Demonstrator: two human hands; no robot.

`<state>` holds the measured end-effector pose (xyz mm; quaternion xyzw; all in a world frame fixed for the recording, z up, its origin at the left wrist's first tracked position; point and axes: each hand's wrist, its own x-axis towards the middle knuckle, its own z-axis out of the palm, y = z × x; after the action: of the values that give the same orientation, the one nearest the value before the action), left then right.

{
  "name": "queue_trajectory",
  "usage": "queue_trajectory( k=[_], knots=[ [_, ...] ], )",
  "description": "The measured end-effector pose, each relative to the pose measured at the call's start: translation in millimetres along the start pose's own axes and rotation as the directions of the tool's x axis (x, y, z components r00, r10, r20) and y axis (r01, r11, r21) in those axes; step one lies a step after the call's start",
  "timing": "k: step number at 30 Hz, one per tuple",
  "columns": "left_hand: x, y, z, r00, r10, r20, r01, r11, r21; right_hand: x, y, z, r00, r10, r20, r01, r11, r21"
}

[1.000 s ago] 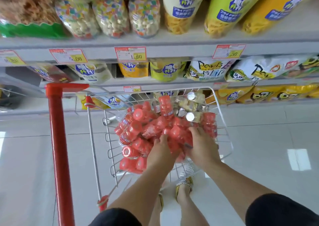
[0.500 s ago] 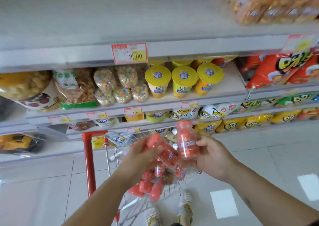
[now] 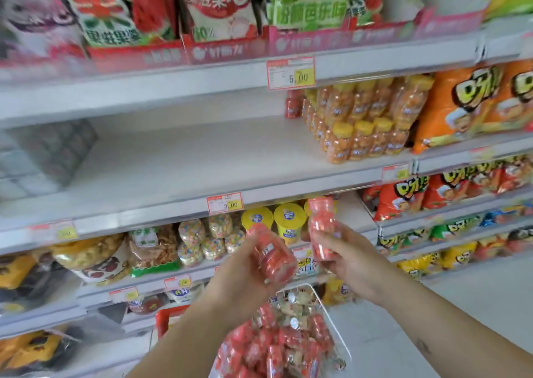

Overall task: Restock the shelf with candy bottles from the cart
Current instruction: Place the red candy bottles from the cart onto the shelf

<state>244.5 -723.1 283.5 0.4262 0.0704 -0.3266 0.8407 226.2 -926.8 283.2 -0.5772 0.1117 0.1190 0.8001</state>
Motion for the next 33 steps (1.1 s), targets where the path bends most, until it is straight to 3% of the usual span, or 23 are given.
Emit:
queue_trajectory(
  k=[3, 6, 9, 13, 19, 23, 29, 33],
  knots=[
    [21, 19, 9, 0.998, 0.063, -0.006, -0.063, 0.998, 0.007, 17, -28, 2, 0.992, -0.122, -0.012, 0.121, 0.990, -0.079],
    [51, 45, 16, 0.974, 0.227, 0.008, -0.225, 0.961, 0.160, 52, -55, 3, 0.968, -0.242, -0.059, 0.213, 0.927, -0.307],
    [84, 78, 25, 0.896, 0.437, -0.085, -0.377, 0.846, 0.377, 98, -81, 13, 0.925, -0.371, -0.083, 0.291, 0.831, -0.473],
    [131, 118, 30, 0.773, 0.617, -0.147, -0.445, 0.692, 0.568, 181, -95, 16, 0.894, -0.436, -0.103, 0.297, 0.749, -0.592],
    [183, 137, 16, 0.701, 0.702, -0.125, -0.386, 0.521, 0.761, 253, -88, 4, 0.866, -0.486, -0.119, 0.197, 0.549, -0.813],
    [201, 132, 7, 0.703, 0.702, -0.111, -0.358, 0.485, 0.798, 265, -85, 1, 0.862, -0.493, -0.113, 0.191, 0.523, -0.831],
    [208, 133, 5, 0.729, 0.678, -0.094, -0.280, 0.421, 0.863, 237, -92, 3, 0.877, -0.459, -0.140, 0.092, 0.449, -0.889],
    [193, 129, 5, 0.703, 0.698, -0.139, -0.113, 0.303, 0.946, 194, -80, 2, 0.898, -0.439, -0.001, 0.139, 0.287, -0.948]
  ],
)
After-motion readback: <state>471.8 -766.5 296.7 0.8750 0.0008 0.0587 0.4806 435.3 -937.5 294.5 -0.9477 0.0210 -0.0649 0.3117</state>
